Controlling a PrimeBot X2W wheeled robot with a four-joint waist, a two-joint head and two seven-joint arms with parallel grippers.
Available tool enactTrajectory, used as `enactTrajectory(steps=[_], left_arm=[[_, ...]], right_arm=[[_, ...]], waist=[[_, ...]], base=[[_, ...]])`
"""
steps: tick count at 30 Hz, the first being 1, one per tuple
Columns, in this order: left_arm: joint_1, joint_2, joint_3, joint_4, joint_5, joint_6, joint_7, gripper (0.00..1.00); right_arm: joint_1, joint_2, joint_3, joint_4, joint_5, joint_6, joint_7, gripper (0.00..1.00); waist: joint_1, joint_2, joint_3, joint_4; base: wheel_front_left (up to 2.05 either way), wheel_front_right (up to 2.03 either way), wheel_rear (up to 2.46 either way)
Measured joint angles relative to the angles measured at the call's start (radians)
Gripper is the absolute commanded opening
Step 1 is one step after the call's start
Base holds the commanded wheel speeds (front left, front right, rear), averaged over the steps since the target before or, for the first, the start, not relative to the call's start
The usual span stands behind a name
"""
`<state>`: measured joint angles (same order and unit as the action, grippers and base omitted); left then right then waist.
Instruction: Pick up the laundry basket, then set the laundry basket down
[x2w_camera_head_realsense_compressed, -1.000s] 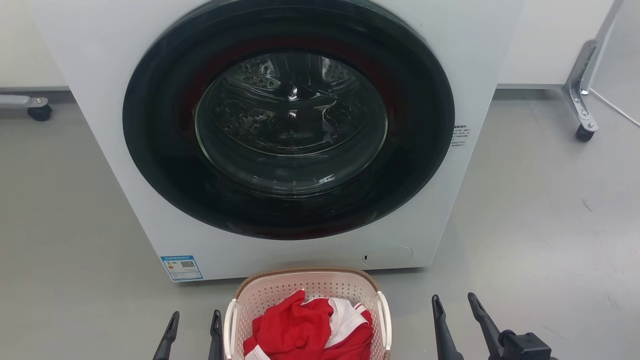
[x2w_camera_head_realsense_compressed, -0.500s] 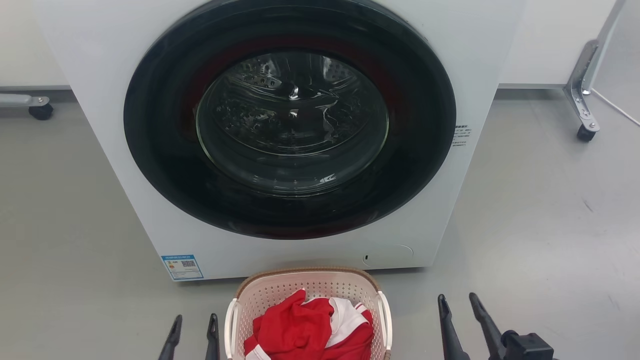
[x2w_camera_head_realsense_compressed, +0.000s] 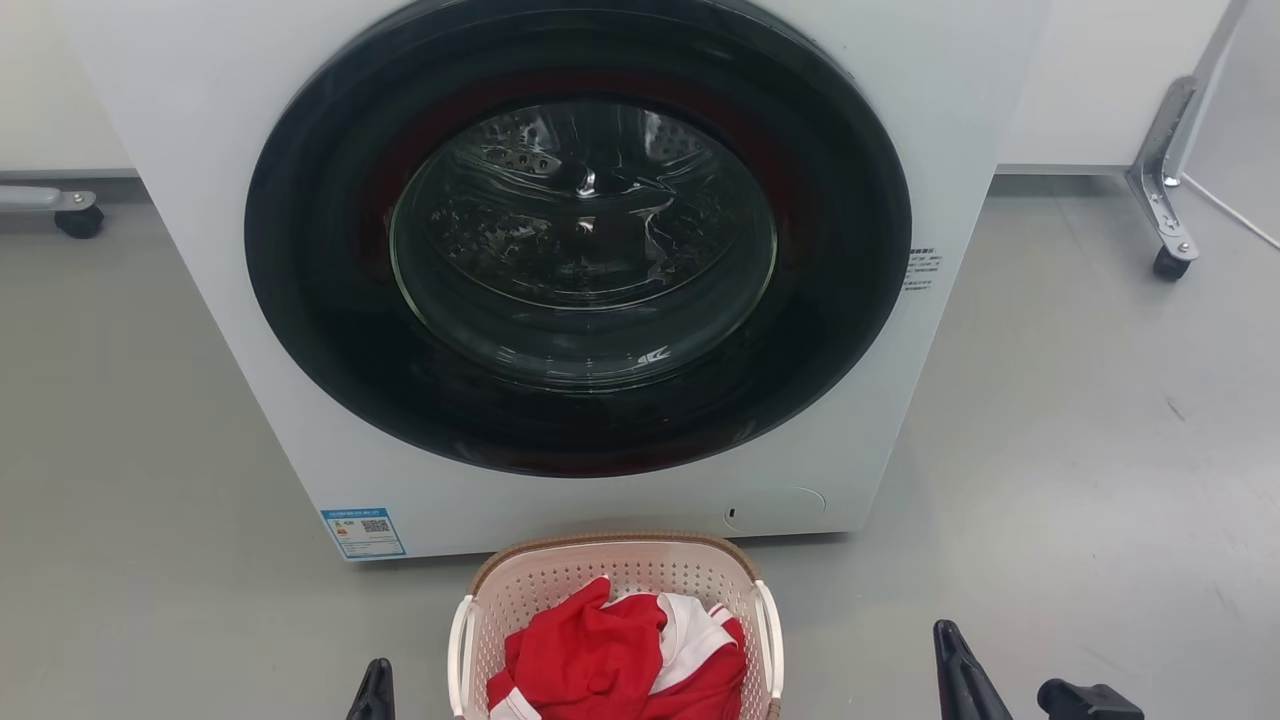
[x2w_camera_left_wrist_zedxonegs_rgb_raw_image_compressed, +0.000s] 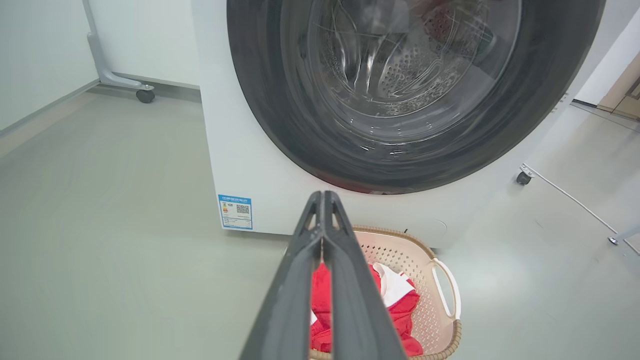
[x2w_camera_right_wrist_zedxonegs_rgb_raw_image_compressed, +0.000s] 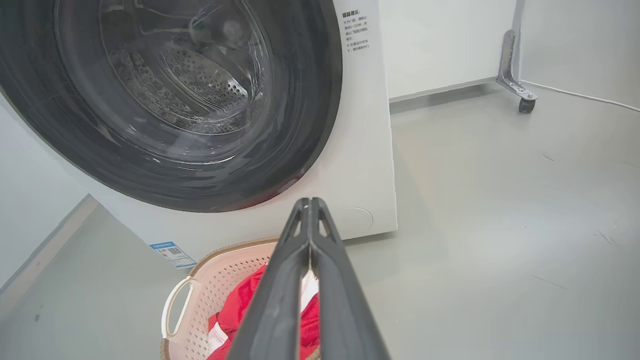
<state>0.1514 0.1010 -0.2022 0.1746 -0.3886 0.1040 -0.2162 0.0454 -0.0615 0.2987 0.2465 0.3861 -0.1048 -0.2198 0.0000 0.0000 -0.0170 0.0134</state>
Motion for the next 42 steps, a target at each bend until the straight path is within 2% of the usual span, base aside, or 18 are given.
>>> enactTrajectory(steps=[42], left_arm=[[-0.105,-0.027,0.144,0.058,-0.602,-0.112,0.168,0.0]], right_arm=[[-0.058,0.01,-0.213,0.024,0.599,0.107,0.171,0.0]], waist=[[0.0,0.0,0.009,-0.007]], base=[[0.0,0.0,0.0]])
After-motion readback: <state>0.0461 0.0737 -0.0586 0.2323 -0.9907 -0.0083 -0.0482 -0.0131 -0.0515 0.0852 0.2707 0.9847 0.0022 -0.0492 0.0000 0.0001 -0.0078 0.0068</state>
